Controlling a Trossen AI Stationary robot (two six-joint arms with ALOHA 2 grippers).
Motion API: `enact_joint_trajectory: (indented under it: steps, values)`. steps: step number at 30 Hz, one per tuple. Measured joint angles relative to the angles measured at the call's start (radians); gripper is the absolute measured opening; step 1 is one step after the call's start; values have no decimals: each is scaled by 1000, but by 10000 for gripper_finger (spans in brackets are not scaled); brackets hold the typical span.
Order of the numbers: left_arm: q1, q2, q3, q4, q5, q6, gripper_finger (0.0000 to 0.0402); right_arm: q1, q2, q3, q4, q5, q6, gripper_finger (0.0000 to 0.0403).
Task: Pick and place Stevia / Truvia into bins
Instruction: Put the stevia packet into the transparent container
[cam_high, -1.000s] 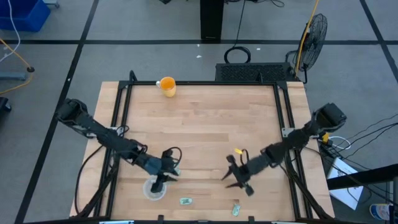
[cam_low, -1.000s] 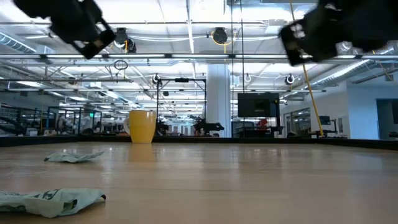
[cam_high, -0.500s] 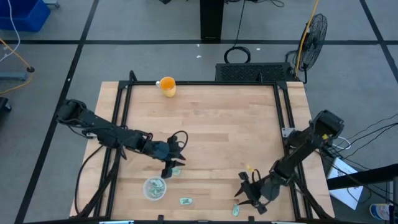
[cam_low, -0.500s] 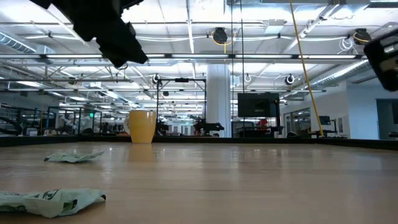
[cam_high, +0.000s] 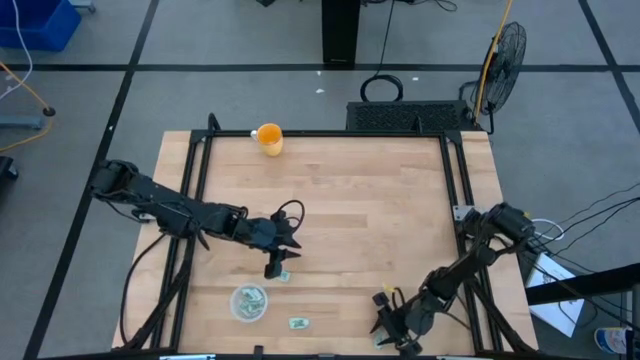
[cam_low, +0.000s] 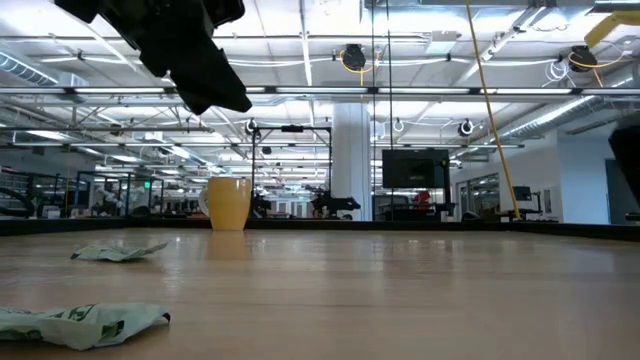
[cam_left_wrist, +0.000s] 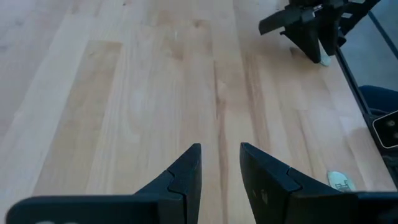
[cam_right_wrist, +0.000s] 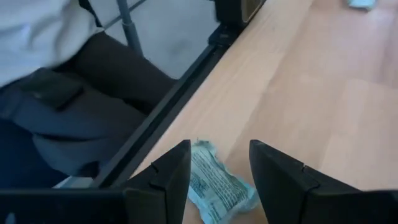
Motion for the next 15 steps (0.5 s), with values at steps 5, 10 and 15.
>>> enact_joint_trajectory:
  steps: [5, 10, 15]
  values:
    - [0, 0, 0, -2, 0, 0, 115, 15, 24, 3, -30, 8, -26, 155]
    - [0, 0, 0, 0, 0, -5, 115, 23, 28, 5, -112, 71, -119, 155]
    - [0, 0, 0, 1, 0, -5, 115, -7, 31, 1, -127, 187, -211, 155]
